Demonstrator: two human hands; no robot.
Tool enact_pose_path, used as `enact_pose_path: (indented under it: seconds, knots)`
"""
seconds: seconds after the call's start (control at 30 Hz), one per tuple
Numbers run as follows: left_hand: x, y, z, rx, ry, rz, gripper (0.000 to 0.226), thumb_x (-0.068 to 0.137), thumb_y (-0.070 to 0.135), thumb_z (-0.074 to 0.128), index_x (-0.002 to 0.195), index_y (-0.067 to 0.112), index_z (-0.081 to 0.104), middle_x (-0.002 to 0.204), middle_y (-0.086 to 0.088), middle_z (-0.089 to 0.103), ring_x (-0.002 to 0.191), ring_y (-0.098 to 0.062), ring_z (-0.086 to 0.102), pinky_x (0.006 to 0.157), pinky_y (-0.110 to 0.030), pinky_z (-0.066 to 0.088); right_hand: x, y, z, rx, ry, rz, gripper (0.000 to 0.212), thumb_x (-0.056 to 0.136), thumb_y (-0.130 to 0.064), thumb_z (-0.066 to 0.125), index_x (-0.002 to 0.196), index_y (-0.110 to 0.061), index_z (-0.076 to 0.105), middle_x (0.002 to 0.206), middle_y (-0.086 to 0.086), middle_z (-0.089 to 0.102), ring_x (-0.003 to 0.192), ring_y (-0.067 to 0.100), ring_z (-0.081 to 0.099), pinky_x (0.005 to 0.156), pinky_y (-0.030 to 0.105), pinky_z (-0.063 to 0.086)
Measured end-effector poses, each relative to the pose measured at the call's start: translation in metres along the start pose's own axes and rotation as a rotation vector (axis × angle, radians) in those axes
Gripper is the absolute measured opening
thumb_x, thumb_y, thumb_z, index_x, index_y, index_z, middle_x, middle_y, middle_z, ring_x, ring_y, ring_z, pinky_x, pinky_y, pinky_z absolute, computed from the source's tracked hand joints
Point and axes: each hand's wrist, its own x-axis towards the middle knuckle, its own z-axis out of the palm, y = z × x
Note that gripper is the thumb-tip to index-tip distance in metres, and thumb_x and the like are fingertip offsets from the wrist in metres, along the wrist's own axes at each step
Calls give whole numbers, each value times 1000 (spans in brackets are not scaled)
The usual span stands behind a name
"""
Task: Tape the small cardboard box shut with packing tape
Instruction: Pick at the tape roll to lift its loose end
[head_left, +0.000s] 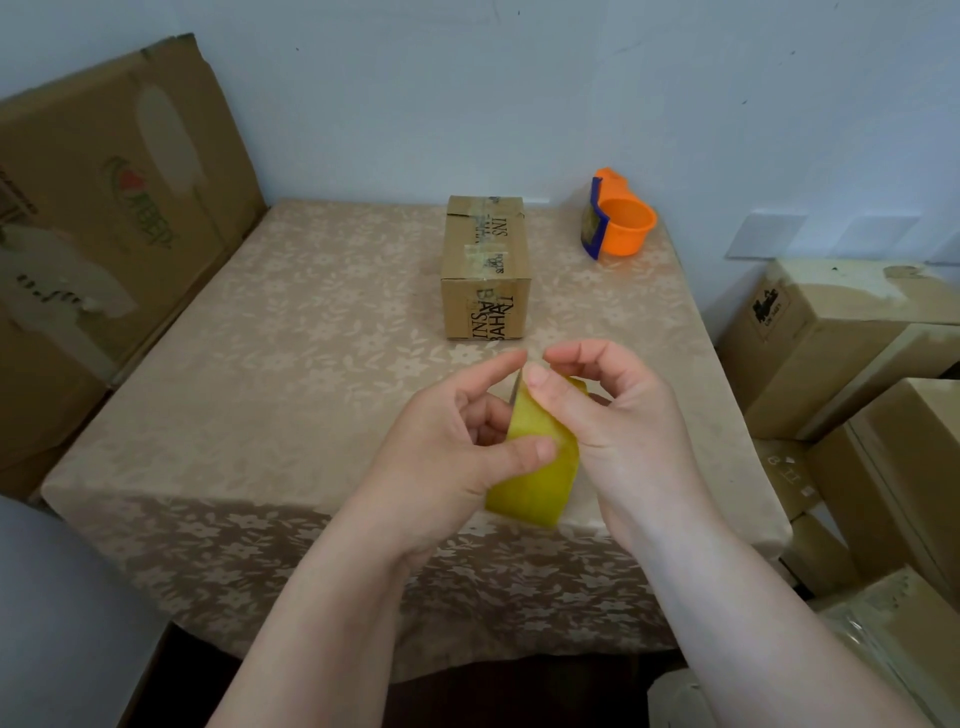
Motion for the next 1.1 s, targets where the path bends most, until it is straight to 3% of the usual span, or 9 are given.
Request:
enact_pose_path:
  seconds: [0.2, 0.37, 0.47, 0.57, 0.6, 0.7, 0.87, 1.0, 1.1]
  knots:
    - [4, -2, 2, -124, 60, 6, 72, 58, 12, 73, 126, 21, 54, 66, 2, 65, 70, -12, 61, 71, -19, 50, 4, -1, -5, 46, -15, -12, 6, 83, -18, 67, 83, -24, 67, 84, -4, 65, 73, 11, 62, 66, 32, 52]
    - [7, -4, 4, -182, 90, 7, 54, 72, 3, 69, 124, 12, 57, 103, -21, 69, 92, -24, 63, 89, -32, 48, 6, -3, -10, 66, -19, 10, 11, 92, -12, 56, 87, -18, 64, 89, 7, 66, 74, 17, 66, 64, 31, 57]
    - [9, -6, 5, -177, 110, 16, 40, 82, -2, 58, 121, 9, 59, 108, -14, 70, 99, -21, 63, 89, -30, 50, 6, -4, -12, 69, -35, 15, 15, 94, -9, 50, 91, -16, 63, 97, 14, 65, 83, 23, 69, 70, 34, 60]
    - [9, -5, 7, -197, 119, -1, 38, 85, -1, 54, 120, 10, 59, 106, -8, 70, 91, -13, 66, 68, -20, 55, 6, -7, -17, 74, -65, 36, 16, 96, -8, 47, 100, -13, 62, 99, 10, 67, 83, 19, 71, 74, 31, 60]
    - [9, -5, 8, -200, 121, -14, 39, 86, -1, 53, 122, 12, 58, 108, -6, 70, 92, -13, 65, 68, -21, 55, 6, -8, -19, 67, -70, 33, 16, 95, -8, 48, 101, -13, 62, 103, 9, 67, 86, 20, 71, 75, 31, 60]
    - [11, -6, 12, -176, 103, -44, 42, 87, 0, 53, 124, 20, 57, 112, -1, 69, 102, -20, 60, 90, -40, 46, 9, -7, -25, 35, -69, -4, 20, 92, -3, 52, 98, -20, 63, 109, 5, 64, 97, 22, 68, 74, 29, 59]
    - [15, -14, 24, -46, 105, 30, 40, 75, 0, 68, 112, 15, 62, 104, -9, 68, 96, -20, 61, 89, -38, 47, 12, -10, -36, 149, -29, 5, 29, 91, 5, 50, 105, -19, 60, 119, 4, 59, 112, 24, 61, 82, 36, 59]
    - [19, -18, 36, 92, 195, 149, 20, 71, 18, 71, 91, 23, 67, 91, -2, 71, 89, -18, 62, 87, -39, 50, 14, -10, -43, 235, 36, 29, 32, 87, -4, 60, 114, -20, 52, 130, 2, 51, 114, 25, 61, 84, 40, 58]
    - [23, -18, 44, 126, 268, 204, 16, 75, 24, 65, 88, 34, 68, 89, 6, 70, 91, -16, 62, 87, -39, 50, 15, -6, -45, 24, 93, 42, 43, 74, -31, 73, 112, -21, 54, 124, 1, 58, 109, 21, 62, 86, 37, 56]
